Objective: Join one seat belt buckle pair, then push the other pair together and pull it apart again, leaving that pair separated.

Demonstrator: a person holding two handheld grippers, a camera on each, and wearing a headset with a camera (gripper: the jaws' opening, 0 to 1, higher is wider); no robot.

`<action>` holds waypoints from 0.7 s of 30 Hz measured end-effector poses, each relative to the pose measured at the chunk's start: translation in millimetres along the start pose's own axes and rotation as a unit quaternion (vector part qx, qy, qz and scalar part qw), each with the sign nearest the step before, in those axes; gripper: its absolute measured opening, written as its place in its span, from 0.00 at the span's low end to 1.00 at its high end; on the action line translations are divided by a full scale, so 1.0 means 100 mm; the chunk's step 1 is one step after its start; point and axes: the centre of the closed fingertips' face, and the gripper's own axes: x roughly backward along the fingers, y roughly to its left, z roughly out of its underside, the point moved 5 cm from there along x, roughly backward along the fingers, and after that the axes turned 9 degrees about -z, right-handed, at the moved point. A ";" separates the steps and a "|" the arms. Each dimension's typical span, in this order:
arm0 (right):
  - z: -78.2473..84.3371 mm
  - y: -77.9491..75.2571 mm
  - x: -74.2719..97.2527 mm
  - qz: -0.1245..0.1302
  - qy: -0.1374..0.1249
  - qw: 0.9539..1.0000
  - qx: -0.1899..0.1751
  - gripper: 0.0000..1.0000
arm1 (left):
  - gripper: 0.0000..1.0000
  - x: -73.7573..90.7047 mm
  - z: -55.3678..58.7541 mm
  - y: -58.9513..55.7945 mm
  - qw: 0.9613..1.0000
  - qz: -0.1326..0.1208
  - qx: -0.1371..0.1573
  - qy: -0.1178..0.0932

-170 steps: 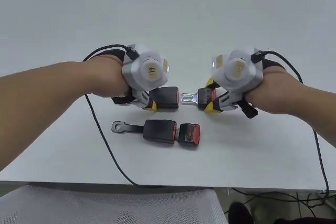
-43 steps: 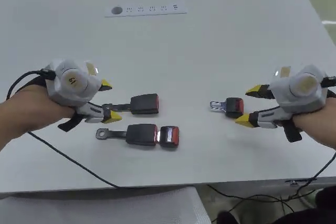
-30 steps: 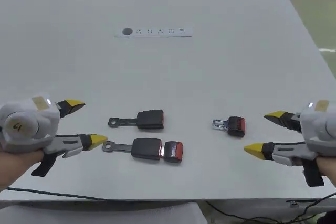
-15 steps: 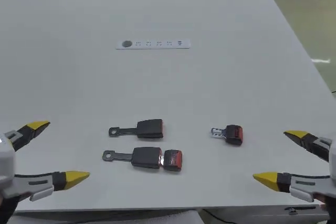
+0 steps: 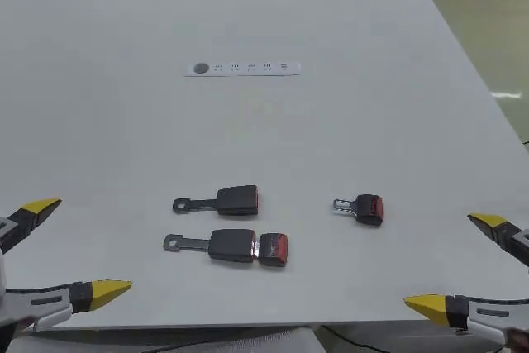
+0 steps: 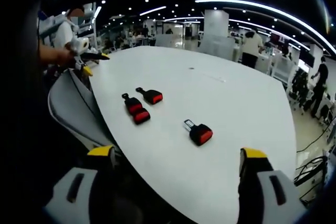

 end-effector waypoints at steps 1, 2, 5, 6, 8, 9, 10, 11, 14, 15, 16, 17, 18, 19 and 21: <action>-0.01 0.00 -0.01 -0.001 -0.002 1.000 -0.004 1.00 | 1.00 0.01 0.00 0.00 1.000 -0.001 0.002 -0.001; -0.02 0.00 -0.01 -0.001 -0.004 1.000 -0.006 1.00 | 1.00 0.01 0.00 0.00 1.000 -0.001 0.001 -0.001; -0.03 0.00 -0.01 0.002 -0.012 1.000 -0.005 1.00 | 1.00 0.02 0.00 -0.01 1.000 0.001 0.004 -0.002; -0.03 0.00 -0.01 0.002 -0.013 1.000 -0.007 1.00 | 1.00 0.02 0.00 -0.01 1.000 0.001 0.004 -0.003; -0.03 0.00 0.00 0.003 -0.014 1.000 -0.008 1.00 | 1.00 0.02 0.00 -0.02 1.000 0.001 0.005 -0.004; -0.02 0.00 0.01 0.003 -0.014 1.000 -0.009 1.00 | 1.00 0.02 0.00 -0.02 1.000 0.001 0.006 -0.004; -0.02 -0.01 0.01 0.005 -0.015 1.000 -0.010 1.00 | 1.00 0.03 -0.01 -0.02 1.000 0.000 0.008 -0.006; -0.02 -0.01 0.02 0.005 -0.017 1.000 -0.012 1.00 | 1.00 0.03 -0.01 -0.02 1.000 0.000 0.009 -0.006; 0.00 -0.02 0.03 0.006 -0.015 1.000 -0.016 1.00 | 1.00 0.04 0.02 -0.04 1.000 0.001 0.008 -0.003; 0.01 -0.02 0.04 0.006 -0.015 1.000 -0.017 1.00 | 1.00 0.04 0.03 -0.04 1.000 0.003 0.007 -0.001; 0.01 -0.02 0.04 0.006 -0.015 1.000 -0.017 1.00 | 1.00 0.03 0.04 -0.05 1.000 0.004 0.005 0.000; 0.01 -0.02 0.04 0.007 -0.014 1.000 -0.015 1.00 | 1.00 0.03 0.05 -0.06 1.000 0.007 0.001 0.001; 0.01 -0.02 0.04 0.006 -0.014 1.000 -0.015 1.00 | 1.00 0.03 0.05 -0.06 1.000 0.007 -0.002 0.002; 0.02 -0.02 0.04 0.005 -0.012 1.000 -0.013 1.00 | 1.00 0.03 0.05 -0.06 1.000 0.005 -0.006 0.002; 0.02 -0.01 0.03 0.001 -0.011 1.000 -0.013 1.00 | 1.00 0.04 0.05 -0.06 1.000 0.006 -0.001 0.001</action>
